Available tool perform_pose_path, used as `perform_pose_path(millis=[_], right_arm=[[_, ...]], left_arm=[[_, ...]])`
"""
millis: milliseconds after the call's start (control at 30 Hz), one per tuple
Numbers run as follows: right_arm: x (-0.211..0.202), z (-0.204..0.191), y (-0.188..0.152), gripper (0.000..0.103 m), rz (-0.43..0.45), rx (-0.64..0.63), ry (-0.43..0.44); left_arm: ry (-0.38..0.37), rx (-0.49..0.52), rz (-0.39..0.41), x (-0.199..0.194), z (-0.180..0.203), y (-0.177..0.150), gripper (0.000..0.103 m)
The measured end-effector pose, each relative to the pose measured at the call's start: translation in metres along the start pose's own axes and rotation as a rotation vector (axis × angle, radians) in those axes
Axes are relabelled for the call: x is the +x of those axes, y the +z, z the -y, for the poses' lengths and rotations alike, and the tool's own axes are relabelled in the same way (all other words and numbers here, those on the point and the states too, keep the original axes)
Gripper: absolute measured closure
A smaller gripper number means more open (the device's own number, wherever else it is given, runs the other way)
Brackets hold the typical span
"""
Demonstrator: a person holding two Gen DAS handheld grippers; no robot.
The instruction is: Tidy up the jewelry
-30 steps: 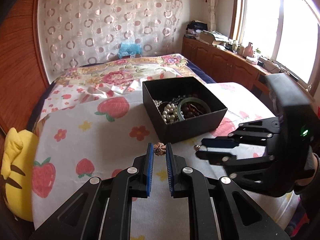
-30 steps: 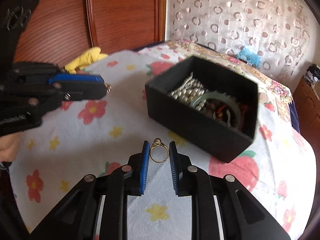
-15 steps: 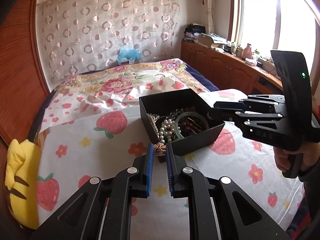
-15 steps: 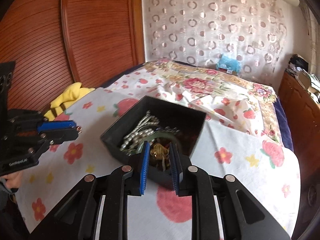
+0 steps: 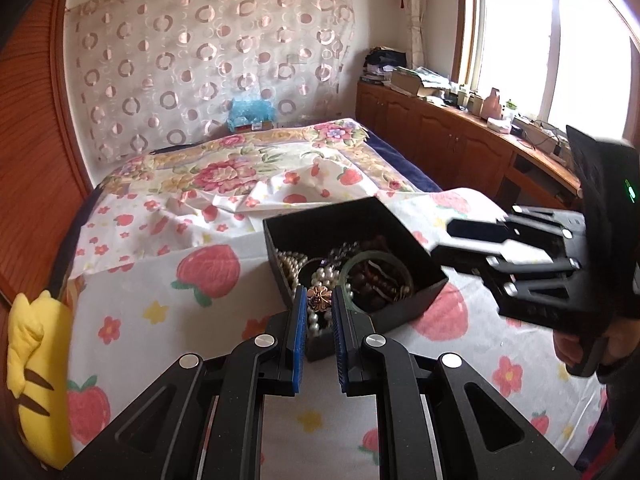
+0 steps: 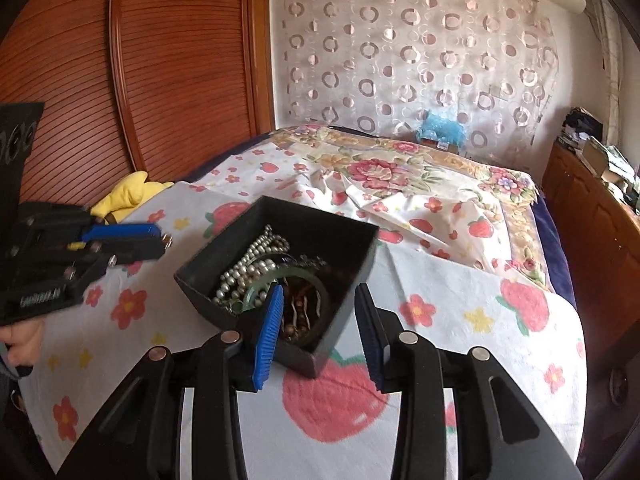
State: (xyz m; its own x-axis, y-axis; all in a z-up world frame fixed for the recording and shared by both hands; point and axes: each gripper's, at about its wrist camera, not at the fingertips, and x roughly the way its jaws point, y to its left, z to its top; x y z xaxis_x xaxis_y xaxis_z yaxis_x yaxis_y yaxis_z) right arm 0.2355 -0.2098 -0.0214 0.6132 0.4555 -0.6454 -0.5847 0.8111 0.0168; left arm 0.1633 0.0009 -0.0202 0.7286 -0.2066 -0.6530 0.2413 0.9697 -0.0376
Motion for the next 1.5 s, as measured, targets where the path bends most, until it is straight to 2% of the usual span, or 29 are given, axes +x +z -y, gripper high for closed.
perform_pose_path(millis=[367,467,533,600,667,700,767,867,933,1000,1167,1233,1400,1500], right_arm=[[-0.023,0.015,-0.01,0.062,0.025,0.037,-0.014],[-0.027,0.017,-0.013,0.061,0.031,0.046,-0.015],[-0.03,0.016,-0.016,0.061,0.036,0.057,-0.017],[-0.034,0.016,-0.019,0.061,0.048,0.071,-0.026],[-0.04,0.015,-0.023,0.061,0.068,0.086,-0.03],[-0.043,0.014,-0.024,0.058,0.075,0.092,-0.03],[-0.05,0.011,-0.027,0.05,0.096,0.102,-0.04],[-0.057,0.006,-0.03,0.041,0.11,0.111,-0.052],[-0.062,0.003,-0.031,0.034,0.12,0.117,-0.061],[-0.067,-0.002,-0.033,0.022,0.134,0.122,-0.076],[-0.083,-0.014,-0.04,0.006,0.178,0.139,-0.099],[-0.089,-0.019,-0.043,0.003,0.188,0.144,-0.109],[-0.101,-0.029,-0.048,0.003,0.182,0.166,-0.143],[-0.109,-0.034,-0.054,0.003,0.195,0.182,-0.165]], left_arm=[[0.021,-0.002,0.008,0.018,0.013,0.021,0.089],[0.025,-0.016,0.009,0.02,0.013,0.022,0.07],[0.033,-0.014,0.015,0.018,0.015,0.02,0.064],[0.046,-0.016,0.016,0.016,0.016,0.017,0.049],[0.061,-0.013,0.033,0.008,0.016,0.012,0.039],[0.068,-0.016,0.041,0.004,0.016,0.009,0.031],[0.083,-0.034,0.057,-0.005,0.014,0.003,0.022],[0.096,-0.06,0.069,-0.016,0.01,-0.005,0.016],[0.107,-0.073,0.08,-0.025,0.008,-0.011,0.013],[0.111,-0.086,0.077,-0.031,0.006,-0.016,0.012],[0.148,-0.097,0.1,-0.051,0.007,-0.027,0.008],[0.152,-0.098,0.106,-0.059,0.008,-0.031,0.008],[0.19,-0.09,0.122,-0.075,0.015,-0.04,0.008],[0.176,-0.114,0.126,-0.084,0.015,-0.047,0.008]])
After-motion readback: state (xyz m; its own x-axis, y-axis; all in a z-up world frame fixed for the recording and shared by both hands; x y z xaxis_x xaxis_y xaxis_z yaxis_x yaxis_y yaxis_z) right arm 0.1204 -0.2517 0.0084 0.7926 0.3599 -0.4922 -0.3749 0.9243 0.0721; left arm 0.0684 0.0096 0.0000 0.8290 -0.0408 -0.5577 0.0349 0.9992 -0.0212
